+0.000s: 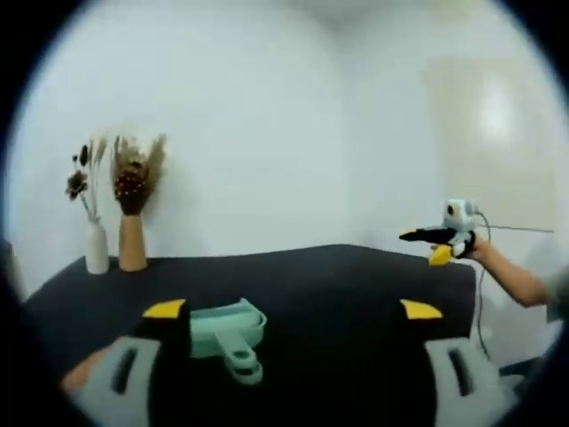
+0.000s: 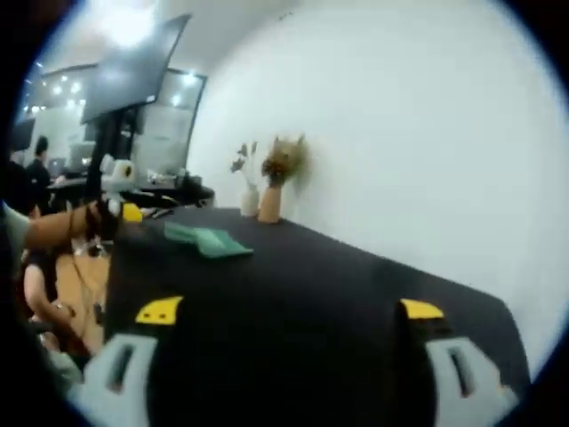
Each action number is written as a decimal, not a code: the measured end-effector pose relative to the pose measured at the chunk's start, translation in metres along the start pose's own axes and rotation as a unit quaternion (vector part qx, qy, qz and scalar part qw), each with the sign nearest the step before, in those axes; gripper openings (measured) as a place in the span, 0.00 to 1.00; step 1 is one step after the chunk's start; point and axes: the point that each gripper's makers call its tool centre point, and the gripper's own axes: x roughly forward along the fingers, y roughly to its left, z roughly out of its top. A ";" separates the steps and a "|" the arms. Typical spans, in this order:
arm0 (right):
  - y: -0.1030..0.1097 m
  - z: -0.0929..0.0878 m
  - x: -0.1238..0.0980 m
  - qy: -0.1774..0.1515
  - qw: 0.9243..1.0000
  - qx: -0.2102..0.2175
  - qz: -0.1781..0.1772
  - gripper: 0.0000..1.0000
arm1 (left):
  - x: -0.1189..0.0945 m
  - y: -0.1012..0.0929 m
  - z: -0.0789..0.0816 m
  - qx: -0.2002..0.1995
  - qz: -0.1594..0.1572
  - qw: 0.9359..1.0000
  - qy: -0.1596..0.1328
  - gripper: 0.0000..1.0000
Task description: Pick up the broom and sweep the trash on the tabletop into the dustpan.
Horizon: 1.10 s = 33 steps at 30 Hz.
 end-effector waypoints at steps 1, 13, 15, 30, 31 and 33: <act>-0.001 -0.003 -0.002 -0.001 1.000 0.002 -0.002 0.96 | -0.002 0.001 0.000 0.001 -0.001 1.000 -0.004 0.95; -0.027 -0.037 -0.034 -0.029 0.999 0.040 -0.019 0.94 | -0.013 -0.002 -0.017 0.026 -0.045 0.999 -0.008 0.95; -0.029 -0.039 -0.038 -0.034 0.998 0.044 -0.019 0.93 | -0.014 -0.003 -0.016 0.025 -0.053 0.998 -0.012 0.94; -0.036 -0.059 -0.052 -0.051 0.998 0.039 -0.013 0.91 | -0.012 0.002 -0.032 -0.015 -0.064 0.997 -0.028 0.91; -0.036 -0.060 -0.053 -0.052 0.998 0.045 -0.012 0.91 | -0.012 0.004 -0.033 -0.015 -0.061 0.998 -0.029 0.90; -0.034 -0.054 -0.055 -0.064 0.997 0.046 -0.010 0.91 | -0.013 0.005 -0.032 -0.019 -0.059 0.998 -0.030 0.89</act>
